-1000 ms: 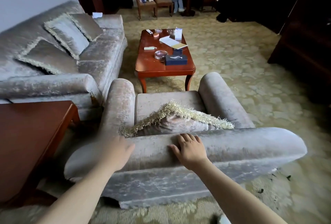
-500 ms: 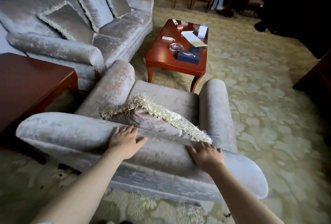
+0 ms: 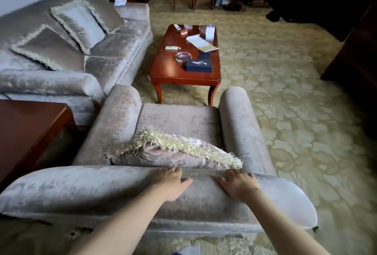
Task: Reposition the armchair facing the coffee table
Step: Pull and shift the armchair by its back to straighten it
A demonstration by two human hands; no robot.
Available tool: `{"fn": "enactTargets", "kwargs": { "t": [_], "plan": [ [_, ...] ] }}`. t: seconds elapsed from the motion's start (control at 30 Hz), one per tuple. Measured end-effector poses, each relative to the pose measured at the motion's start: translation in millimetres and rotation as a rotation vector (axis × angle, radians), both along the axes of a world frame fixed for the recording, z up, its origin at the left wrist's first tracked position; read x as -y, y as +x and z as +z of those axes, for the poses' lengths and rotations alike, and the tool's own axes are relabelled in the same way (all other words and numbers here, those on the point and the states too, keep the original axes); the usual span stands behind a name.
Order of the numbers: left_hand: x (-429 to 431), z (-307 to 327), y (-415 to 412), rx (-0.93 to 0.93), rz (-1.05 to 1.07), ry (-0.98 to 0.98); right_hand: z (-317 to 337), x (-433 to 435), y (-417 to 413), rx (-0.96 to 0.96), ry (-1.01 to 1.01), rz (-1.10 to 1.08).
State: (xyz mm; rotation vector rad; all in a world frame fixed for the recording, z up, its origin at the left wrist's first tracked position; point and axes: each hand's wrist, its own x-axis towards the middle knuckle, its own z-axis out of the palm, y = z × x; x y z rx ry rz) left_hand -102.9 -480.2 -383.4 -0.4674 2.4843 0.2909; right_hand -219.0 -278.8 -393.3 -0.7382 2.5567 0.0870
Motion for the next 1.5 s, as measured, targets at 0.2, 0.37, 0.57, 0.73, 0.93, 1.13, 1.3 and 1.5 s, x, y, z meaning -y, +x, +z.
{"fn": "enactTargets", "kwargs": {
  "t": [0.2,0.37,0.57,0.73,0.93,1.13,1.3,1.5],
  "plan": [
    [13,-8,-14,0.058,0.080,0.095,-13,3,-5,-0.024,-0.019,-0.038],
    [25,-18,-28,0.121,0.188,0.115,-16,25,-37,0.238,0.051,-0.050],
    [34,-29,-48,0.120,0.270,0.100,-32,36,-68,0.357,0.008,-0.026],
    [18,-24,-56,0.096,0.251,0.053,-30,25,-80,0.373,0.009,-0.017],
    [16,-13,-35,0.051,0.229,0.001,-14,23,-67,0.364,0.071,0.085],
    [41,-5,13,-0.066,0.203,-0.056,-7,42,-47,0.283,0.036,0.021],
    [94,0,81,-0.174,0.330,-0.178,11,110,15,0.251,-0.029,0.171],
    [127,0,138,-0.279,0.404,-0.223,23,179,95,0.170,-0.169,0.312]
  ]
}}
